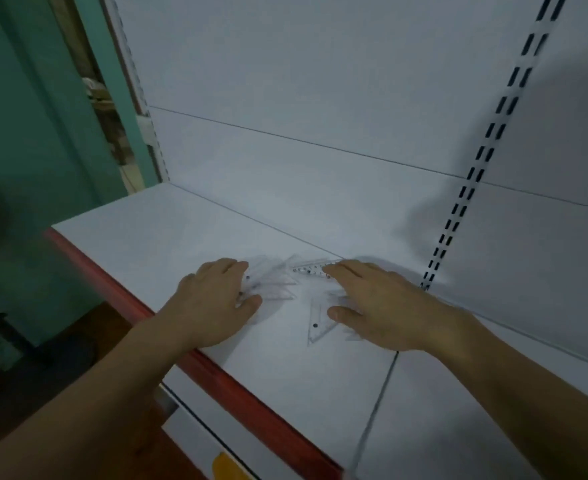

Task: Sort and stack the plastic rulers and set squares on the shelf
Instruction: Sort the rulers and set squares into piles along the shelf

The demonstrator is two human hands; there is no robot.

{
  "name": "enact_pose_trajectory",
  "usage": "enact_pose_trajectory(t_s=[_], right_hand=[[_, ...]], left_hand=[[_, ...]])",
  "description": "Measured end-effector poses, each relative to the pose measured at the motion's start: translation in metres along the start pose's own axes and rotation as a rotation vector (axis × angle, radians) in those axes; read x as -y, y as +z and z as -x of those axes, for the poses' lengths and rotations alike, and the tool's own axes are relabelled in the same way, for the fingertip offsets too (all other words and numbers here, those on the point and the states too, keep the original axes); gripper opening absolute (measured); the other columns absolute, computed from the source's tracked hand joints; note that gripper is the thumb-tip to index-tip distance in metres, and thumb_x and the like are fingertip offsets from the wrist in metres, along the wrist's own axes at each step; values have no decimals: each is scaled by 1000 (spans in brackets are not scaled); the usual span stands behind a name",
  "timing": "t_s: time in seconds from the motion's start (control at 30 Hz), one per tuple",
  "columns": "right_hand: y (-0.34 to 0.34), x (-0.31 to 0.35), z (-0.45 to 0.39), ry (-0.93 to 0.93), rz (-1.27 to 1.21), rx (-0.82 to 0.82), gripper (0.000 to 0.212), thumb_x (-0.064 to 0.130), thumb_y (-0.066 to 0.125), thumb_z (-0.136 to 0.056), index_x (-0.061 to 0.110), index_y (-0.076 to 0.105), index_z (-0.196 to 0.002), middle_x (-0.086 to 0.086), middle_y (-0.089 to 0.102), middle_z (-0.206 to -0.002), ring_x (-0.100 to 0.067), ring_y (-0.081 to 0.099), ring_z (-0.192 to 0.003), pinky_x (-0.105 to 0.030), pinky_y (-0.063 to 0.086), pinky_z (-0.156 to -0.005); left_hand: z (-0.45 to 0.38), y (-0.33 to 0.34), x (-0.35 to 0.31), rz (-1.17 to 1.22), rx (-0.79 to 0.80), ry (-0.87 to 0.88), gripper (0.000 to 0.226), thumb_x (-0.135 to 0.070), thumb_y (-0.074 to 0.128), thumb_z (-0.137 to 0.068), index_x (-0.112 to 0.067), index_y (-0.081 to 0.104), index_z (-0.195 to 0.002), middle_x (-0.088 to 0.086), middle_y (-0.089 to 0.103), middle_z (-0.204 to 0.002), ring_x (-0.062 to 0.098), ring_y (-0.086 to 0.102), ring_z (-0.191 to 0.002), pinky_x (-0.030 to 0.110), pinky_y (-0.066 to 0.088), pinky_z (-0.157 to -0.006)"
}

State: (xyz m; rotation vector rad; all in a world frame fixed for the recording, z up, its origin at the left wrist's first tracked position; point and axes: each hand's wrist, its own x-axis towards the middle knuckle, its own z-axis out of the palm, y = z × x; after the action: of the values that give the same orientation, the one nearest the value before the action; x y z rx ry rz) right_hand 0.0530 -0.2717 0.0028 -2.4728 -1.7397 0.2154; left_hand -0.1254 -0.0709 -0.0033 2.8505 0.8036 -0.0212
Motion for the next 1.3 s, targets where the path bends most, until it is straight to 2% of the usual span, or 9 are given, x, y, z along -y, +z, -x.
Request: enact_pose_trajectory(t_s=[0.1, 0.4, 0.5, 0.63, 0.87, 0.97, 1.07, 1.17, 1.3], right_hand=[[4, -3, -31, 133, -21, -30, 59, 46, 46, -102, 23, 28, -154, 2, 37, -152, -23, 36, -138, -46, 38, -111], [10, -2, -96, 468, -24, 53, 46, 35, 55, -97, 25, 48, -141, -2, 43, -145, -28, 34, -137, -50, 38, -109], [9, 0, -99, 510, -86, 23, 51, 35, 61, -95, 27, 47, -144, -3, 43, -143, -28, 35, -136, -51, 37, -110], [11, 7, -101, 574, -81, -29, 51, 33, 66, -93, 29, 49, -142, -5, 45, -139, -28, 39, -131, -38, 36, -109], [17, 16, -95, 635, -103, -274, 57, 29, 81, -81, 24, 56, -133, -4, 50, -124, -25, 49, -112, -38, 45, -99], [21, 20, -93, 601, -139, -405, 40, 13, 79, -83, 19, 67, -120, 2, 50, -111, -13, 52, -88, -27, 49, -86], [12, 20, -85, 626, -170, -677, 26, 1, 70, -87, 19, 73, -104, 2, 61, -94, -13, 57, -76, -20, 49, -76], [-9, 24, -75, 772, -467, -843, 13, 7, 71, -89, 19, 71, -93, 5, 63, -76, -22, 69, -73, -35, 58, -72], [-21, 53, -73, 830, -713, -852, 4, 11, 69, -93, 8, 67, -92, -6, 64, -80, -25, 73, -62, -31, 56, -52]], left_hand=[[-39, 1, 11, -16, 19, 79, 60, -58, 40, -98, -20, 39, -143, 2, 43, -144, 23, 39, -129, 42, 40, -102], [-138, 0, 30, 190, 186, 365, 71, -48, 68, -88, -22, 39, -148, 2, 56, -124, 18, 55, -110, 27, 43, -90], [-156, -1, 34, 239, 244, 414, 61, -49, 70, -87, -28, 47, -139, -8, 58, -103, 9, 55, -92, 20, 41, -74], [-166, 4, 41, 381, 220, 451, 31, -42, 71, -88, -28, 62, -114, -8, 62, -89, 2, 59, -78, 14, 40, -60], [-168, 5, 50, 597, 84, 462, 5, -30, 73, -88, -27, 69, -85, -10, 69, -80, 4, 64, -73, 16, 42, -61], [-166, 6, 52, 589, 34, 505, 7, -25, 70, -90, -25, 68, -83, -12, 68, -77, 1, 61, -69, 10, 38, -58], [-165, 6, 55, 605, -12, 537, 9, -25, 65, -93, -24, 64, -85, -17, 62, -79, -2, 58, -68, 6, 37, -56], [-165, 5, 58, 695, 1, 554, 12, -23, 60, -97, -23, 59, -85, -13, 65, -77, -1, 58, -68, 7, 40, -56], [-160, 0, 54, 912, 117, 563, 15, -19, 51, -101, -21, 53, -86, -7, 72, -75, 9, 55, -49, 17, 42, -49]])
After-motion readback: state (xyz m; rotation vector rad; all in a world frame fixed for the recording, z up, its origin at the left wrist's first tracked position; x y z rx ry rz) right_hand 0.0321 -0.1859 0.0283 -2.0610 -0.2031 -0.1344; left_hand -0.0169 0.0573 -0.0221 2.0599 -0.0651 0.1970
